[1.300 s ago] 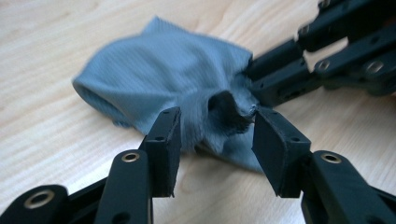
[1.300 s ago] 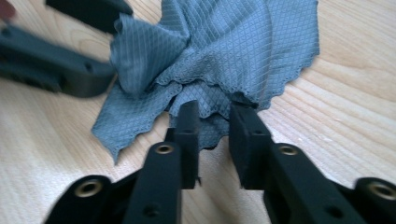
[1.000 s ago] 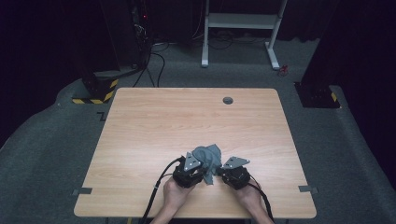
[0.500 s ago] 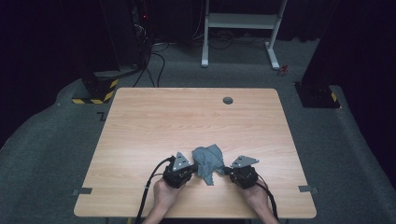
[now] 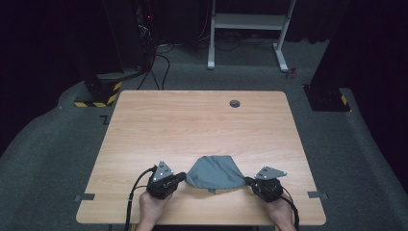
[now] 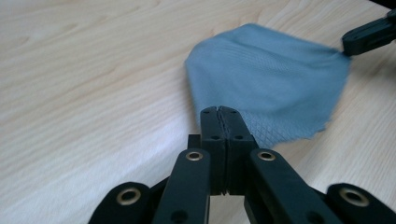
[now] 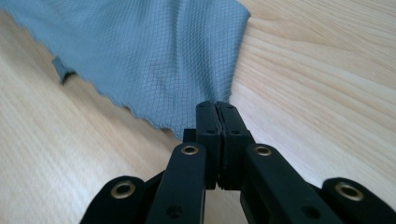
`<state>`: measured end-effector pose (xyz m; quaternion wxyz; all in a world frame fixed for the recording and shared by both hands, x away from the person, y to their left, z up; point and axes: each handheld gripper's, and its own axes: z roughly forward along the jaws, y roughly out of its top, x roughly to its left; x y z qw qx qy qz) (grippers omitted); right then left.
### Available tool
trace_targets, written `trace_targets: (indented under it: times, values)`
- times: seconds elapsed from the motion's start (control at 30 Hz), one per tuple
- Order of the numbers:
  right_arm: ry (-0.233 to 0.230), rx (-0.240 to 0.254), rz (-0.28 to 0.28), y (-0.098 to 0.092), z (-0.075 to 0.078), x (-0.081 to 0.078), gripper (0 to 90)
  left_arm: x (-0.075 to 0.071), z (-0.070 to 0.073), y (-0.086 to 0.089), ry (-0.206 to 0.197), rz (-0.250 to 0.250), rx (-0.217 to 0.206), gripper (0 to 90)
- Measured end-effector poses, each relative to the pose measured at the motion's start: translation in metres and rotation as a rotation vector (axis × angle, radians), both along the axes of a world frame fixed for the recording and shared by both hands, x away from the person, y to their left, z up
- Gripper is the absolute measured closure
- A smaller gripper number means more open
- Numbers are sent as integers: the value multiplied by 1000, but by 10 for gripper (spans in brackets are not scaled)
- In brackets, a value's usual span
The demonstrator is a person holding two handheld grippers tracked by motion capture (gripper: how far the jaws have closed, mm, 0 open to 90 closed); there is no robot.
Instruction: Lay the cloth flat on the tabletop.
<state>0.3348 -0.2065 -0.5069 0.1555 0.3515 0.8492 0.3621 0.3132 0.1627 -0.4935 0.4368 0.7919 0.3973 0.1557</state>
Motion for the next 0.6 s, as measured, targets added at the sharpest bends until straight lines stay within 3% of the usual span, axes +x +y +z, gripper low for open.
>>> trace_targets:
  times: [0.07, 0.2, 0.3, 0.4, 0.5, 0.6]
  values:
    - [5, -3, 0, -3, 0, -3, 887, -2, -4, 2, 22, -10, 4, 889]
    - [12, -42, 20, -1, -3, -9, 883, -5, -12, -3, 49, -33, 58, 882]
    - [-3, -23, 8, 0, -4, -8, 783, 0, -10, -2, 45, -17, 4, 770]
    - [-30, 24, -12, 0, 4, -2, 767, 7, -1, -2, 18, 1, -50, 686]
    - [-31, 34, -3, 7, 12, 13, 725, 24, 7, -9, 4, 27, -49, 600]
    - [-11, 34, 0, 18, 15, 33, 707, 46, 6, -20, 58, 23, -25, 546]
